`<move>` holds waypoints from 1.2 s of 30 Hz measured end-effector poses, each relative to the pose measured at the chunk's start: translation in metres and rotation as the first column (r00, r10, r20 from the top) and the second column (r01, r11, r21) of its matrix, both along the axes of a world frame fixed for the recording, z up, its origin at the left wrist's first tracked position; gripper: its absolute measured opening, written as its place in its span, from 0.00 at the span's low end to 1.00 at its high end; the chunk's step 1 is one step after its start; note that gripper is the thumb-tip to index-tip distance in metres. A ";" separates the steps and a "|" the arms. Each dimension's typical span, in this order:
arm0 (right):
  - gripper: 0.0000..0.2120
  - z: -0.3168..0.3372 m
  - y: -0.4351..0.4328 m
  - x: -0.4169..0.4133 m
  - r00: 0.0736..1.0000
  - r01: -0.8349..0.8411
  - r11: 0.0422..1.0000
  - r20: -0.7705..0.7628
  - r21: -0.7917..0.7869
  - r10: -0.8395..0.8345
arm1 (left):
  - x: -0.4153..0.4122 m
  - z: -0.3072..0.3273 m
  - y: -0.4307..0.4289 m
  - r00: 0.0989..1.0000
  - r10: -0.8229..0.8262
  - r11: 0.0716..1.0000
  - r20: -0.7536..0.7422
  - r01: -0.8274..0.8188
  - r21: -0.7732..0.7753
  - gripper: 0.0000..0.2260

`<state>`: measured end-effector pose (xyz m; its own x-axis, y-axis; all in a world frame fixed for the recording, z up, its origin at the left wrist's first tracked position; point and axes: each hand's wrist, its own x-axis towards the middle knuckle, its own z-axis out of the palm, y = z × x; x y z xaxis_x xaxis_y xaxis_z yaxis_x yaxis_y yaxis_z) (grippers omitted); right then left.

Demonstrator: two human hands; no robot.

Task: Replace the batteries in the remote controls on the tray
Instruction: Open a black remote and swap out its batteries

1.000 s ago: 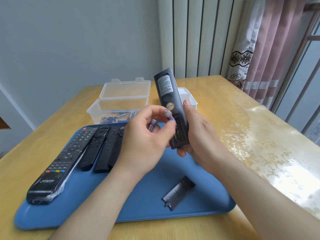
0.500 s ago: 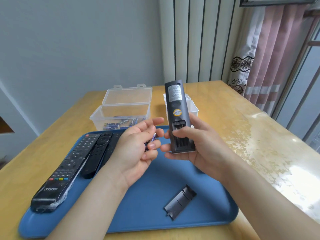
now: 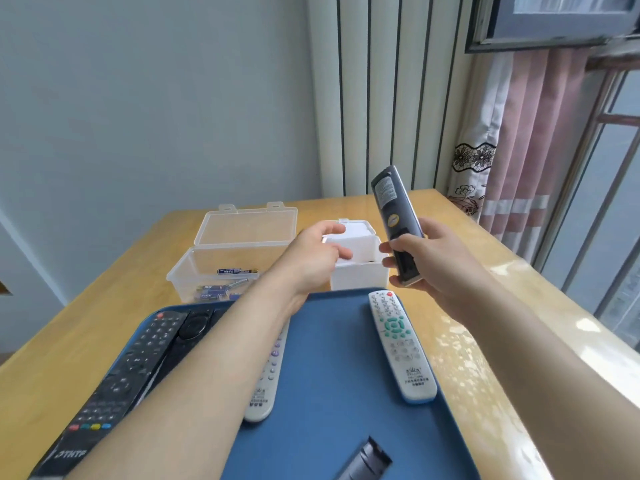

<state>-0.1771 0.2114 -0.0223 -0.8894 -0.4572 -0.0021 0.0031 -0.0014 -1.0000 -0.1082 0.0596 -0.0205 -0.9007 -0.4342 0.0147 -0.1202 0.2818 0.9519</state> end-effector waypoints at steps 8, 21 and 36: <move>0.10 -0.017 -0.023 -0.010 0.997 0.073 0.997 -0.015 -0.040 -0.074 | -0.068 0.004 -0.007 0.994 -0.018 0.879 0.106 0.066 -0.472 0.17; 0.10 0.001 -0.108 0.011 0.899 -0.210 0.934 -0.318 0.290 0.301 | 0.029 0.005 -0.144 0.956 0.153 0.869 0.249 -0.010 -0.495 0.14; 0.10 -0.011 -0.146 0.009 0.922 -0.291 0.862 -0.117 0.415 0.368 | 0.016 -0.001 -0.147 0.658 0.004 0.750 0.753 0.497 -0.438 0.24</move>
<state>-0.1678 0.0657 -0.0329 -0.6877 -0.7207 -0.0876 -0.2503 0.3486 -0.9032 -0.0922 -0.0874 -0.0210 -0.8163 -0.3196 -0.4811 -0.4784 0.8408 0.2533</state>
